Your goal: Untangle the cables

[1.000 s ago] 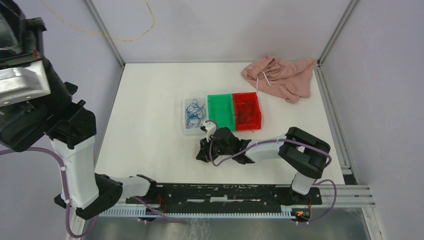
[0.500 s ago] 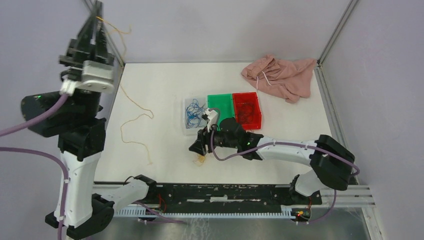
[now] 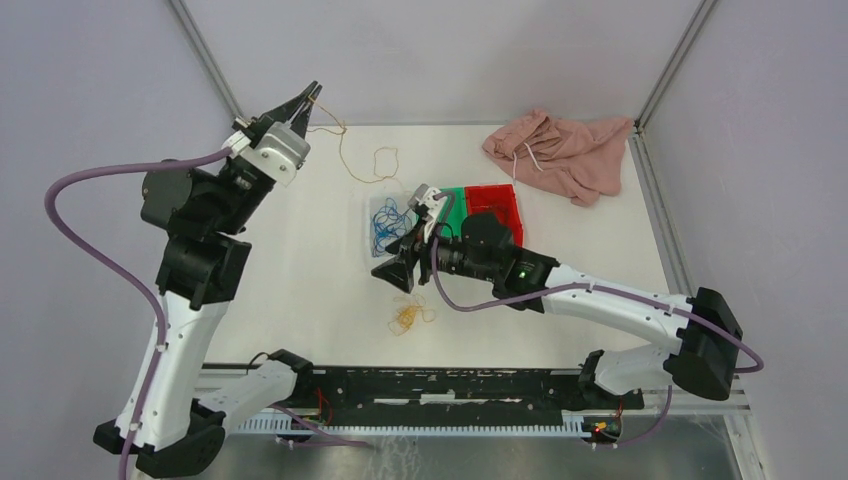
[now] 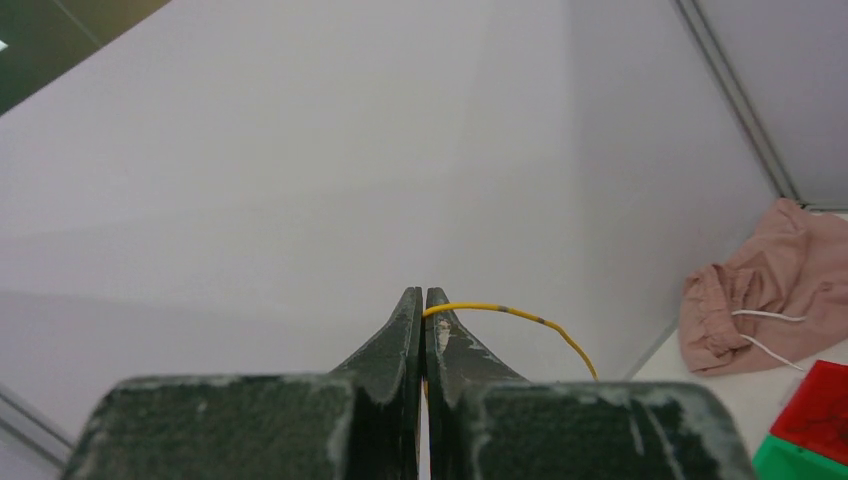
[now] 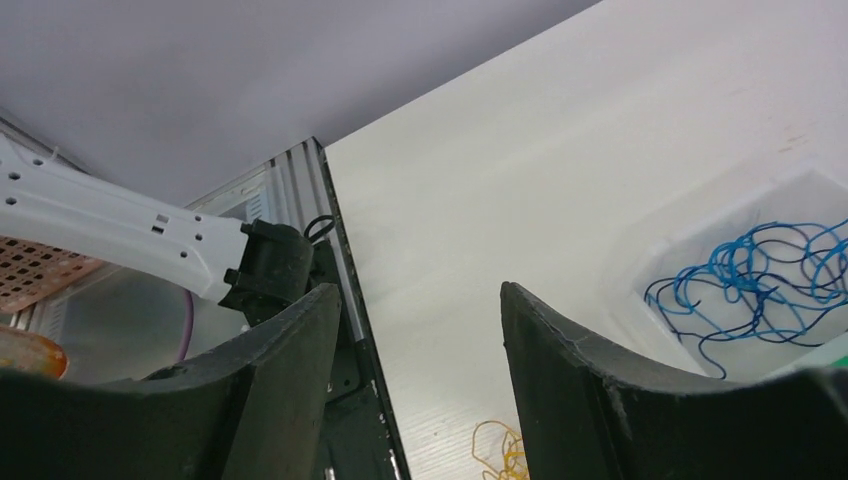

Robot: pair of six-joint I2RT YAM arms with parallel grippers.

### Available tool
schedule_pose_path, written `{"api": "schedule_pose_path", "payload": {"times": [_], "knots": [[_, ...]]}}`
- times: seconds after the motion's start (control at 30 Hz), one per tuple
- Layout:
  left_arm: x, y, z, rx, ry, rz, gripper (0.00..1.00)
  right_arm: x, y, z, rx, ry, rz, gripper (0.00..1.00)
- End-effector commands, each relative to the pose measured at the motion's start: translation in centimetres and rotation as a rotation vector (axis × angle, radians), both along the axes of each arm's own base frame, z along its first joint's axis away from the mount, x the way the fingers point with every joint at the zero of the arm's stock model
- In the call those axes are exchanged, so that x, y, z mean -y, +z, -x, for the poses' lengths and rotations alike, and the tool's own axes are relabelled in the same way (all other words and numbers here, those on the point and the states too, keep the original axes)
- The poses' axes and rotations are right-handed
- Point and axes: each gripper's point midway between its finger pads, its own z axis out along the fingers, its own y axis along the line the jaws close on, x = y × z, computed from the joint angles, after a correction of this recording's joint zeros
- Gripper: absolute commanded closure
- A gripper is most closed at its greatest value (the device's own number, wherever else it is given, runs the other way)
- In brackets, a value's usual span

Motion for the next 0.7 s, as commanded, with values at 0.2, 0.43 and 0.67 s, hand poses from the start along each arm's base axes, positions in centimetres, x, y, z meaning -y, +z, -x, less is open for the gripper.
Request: {"api": "schedule_pose_path", "payload": {"times": [0.2,0.43,0.67], "knots": [[3.9,-3.3,2.8,-0.185,-0.305,0.048,0.97,1.7,5.6,-6.7,0.168,-0.222,-0.027,0.37],[6.4,-6.3,1.3,-0.306,-0.406,0.039,0.97,3.2,3.2,-11.3,0.113,-0.329,0.010,0.41],[8.3,-6.7,-0.7,-0.352,-0.470,0.060,0.97,4.5,1.5,-12.9,0.063,-0.374,0.000,0.44]]}}
